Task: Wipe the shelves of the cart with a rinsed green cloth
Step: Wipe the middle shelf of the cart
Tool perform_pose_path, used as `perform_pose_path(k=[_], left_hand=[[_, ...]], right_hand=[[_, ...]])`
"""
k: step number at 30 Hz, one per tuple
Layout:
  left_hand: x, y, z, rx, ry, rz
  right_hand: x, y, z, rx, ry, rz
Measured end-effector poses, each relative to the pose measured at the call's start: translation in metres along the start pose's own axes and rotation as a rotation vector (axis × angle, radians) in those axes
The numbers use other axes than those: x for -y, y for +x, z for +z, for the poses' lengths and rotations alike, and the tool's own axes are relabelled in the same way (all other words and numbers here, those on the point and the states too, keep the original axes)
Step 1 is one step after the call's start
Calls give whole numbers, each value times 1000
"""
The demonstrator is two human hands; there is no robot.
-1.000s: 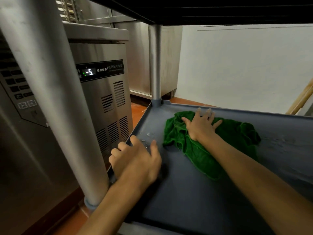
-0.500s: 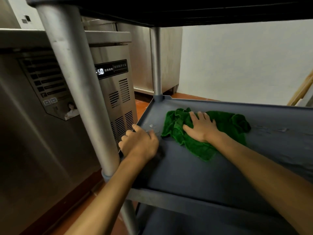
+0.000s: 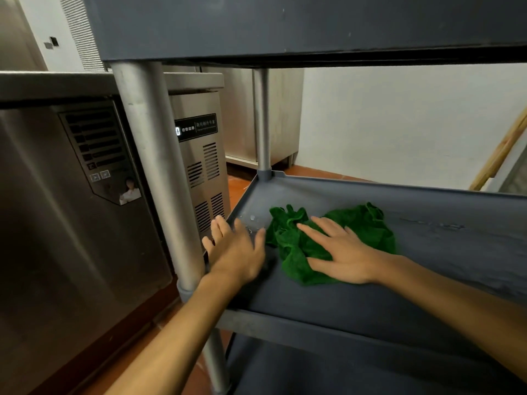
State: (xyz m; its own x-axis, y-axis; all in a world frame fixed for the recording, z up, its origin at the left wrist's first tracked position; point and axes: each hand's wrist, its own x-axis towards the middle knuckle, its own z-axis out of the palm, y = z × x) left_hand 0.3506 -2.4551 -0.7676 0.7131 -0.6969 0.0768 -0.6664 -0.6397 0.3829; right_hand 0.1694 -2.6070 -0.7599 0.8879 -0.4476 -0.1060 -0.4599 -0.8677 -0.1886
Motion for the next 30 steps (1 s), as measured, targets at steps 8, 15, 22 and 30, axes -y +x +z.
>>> perform_pose_path(k=[8, 15, 22, 30], left_hand=[[22, -66, -4, -356, -284, 807], [27, -82, 18, -537, -294, 931], [27, -82, 17, -511, -325, 976], [27, -79, 18, -506, -357, 1025]], right_hand=[[-30, -21, 3, -111, 0, 399], [-27, 5, 14, -70, 8, 462], [-27, 64, 5, -66, 44, 350], [-1, 136, -5, -130, 101, 287]])
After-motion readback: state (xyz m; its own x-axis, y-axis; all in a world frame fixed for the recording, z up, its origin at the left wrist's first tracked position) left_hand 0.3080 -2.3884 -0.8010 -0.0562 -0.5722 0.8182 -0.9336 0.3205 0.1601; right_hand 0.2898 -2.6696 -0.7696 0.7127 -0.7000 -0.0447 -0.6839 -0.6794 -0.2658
